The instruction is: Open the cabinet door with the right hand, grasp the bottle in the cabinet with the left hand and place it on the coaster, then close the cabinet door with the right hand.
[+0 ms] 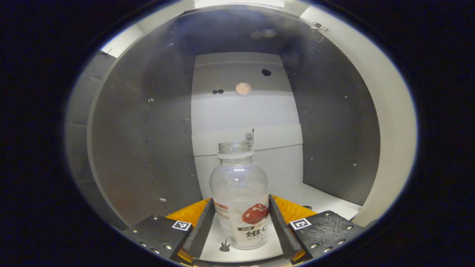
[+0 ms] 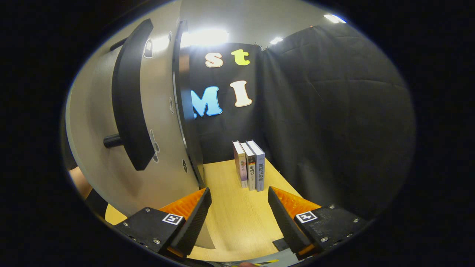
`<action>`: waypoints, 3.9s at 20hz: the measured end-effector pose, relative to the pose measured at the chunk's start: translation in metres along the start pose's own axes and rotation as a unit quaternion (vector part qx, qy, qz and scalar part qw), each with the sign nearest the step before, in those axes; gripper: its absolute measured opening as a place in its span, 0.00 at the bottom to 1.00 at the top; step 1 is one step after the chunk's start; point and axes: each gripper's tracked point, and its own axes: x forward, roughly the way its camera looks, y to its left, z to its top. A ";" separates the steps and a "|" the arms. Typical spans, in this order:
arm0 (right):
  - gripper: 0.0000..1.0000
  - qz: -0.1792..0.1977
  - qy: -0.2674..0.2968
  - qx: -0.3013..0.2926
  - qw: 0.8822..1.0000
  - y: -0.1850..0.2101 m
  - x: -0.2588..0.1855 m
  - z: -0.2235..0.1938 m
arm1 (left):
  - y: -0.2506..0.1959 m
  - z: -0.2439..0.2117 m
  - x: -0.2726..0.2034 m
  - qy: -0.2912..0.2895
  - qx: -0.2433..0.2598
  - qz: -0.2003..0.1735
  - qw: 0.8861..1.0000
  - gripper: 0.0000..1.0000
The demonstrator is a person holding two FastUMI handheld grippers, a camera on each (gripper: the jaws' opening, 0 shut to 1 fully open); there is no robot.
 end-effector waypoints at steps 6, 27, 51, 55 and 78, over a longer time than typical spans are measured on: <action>0.94 -0.015 -0.003 -0.009 1.000 0.000 0.003 0.003 | 0.001 0.004 0.000 -0.015 -0.028 -0.003 1.000 0.71; 0.94 0.141 0.017 -0.030 0.989 -0.019 0.030 0.002 | -0.005 0.040 -0.032 -0.050 0.059 0.071 0.995 0.77; 0.95 0.221 0.184 -0.232 0.929 -0.028 0.042 -0.185 | 0.007 0.024 -0.025 -0.007 0.043 0.232 0.972 0.71; 0.95 0.219 0.180 -0.227 0.932 -0.027 0.052 -0.208 | 0.005 0.027 -0.025 -0.004 0.044 0.242 0.969 0.71; 0.95 0.232 0.180 -0.256 0.921 -0.004 0.054 -0.216 | 0.003 0.022 -0.027 0.031 -0.022 0.210 0.977 0.78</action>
